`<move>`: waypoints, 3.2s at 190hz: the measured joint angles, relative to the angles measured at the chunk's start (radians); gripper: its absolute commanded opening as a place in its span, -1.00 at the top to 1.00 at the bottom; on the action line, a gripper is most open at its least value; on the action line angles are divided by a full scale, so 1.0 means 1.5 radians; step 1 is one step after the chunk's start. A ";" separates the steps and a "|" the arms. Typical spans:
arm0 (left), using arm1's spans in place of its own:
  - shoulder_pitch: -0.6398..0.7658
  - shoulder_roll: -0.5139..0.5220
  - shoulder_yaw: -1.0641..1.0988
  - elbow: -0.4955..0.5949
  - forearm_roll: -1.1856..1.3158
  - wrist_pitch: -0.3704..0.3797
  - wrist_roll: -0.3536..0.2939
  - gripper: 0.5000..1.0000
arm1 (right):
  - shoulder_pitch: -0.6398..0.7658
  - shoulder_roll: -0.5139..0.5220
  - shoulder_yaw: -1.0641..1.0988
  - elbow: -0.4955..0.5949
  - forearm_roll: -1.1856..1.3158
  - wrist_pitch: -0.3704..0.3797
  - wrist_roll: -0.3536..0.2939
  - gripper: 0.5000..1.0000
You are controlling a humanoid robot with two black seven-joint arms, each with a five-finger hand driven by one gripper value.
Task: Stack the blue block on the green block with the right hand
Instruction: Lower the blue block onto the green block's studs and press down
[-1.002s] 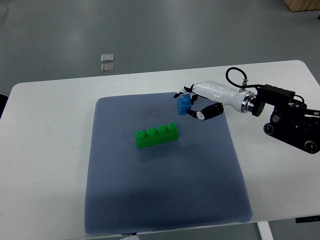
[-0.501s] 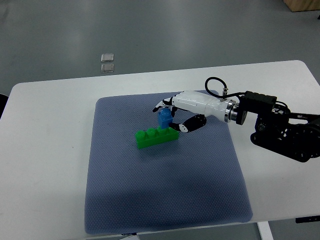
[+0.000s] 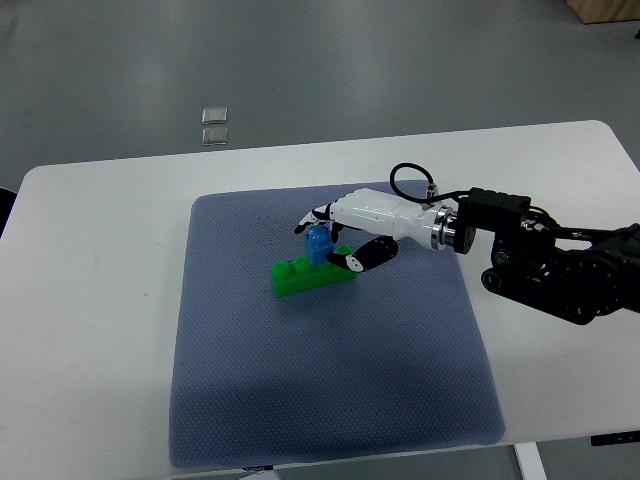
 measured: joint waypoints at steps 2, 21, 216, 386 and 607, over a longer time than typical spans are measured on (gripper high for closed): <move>0.000 0.000 0.000 0.000 0.000 0.000 0.000 -1.00 | 0.000 0.001 0.000 -0.001 0.000 0.000 0.000 0.94; 0.000 0.000 0.000 0.000 0.000 0.000 0.000 -1.00 | 0.003 0.004 -0.003 -0.008 0.000 0.000 0.000 0.94; 0.000 0.000 0.000 0.000 0.000 0.000 0.000 -1.00 | 0.004 0.022 -0.022 -0.041 -0.003 0.001 -0.002 0.94; 0.000 0.000 0.000 0.000 0.000 0.000 0.000 -1.00 | 0.000 0.033 -0.028 -0.043 -0.003 0.001 -0.019 0.94; 0.000 0.000 0.000 0.000 0.000 0.000 0.000 -1.00 | -0.002 0.059 -0.032 -0.073 -0.006 -0.002 -0.022 0.86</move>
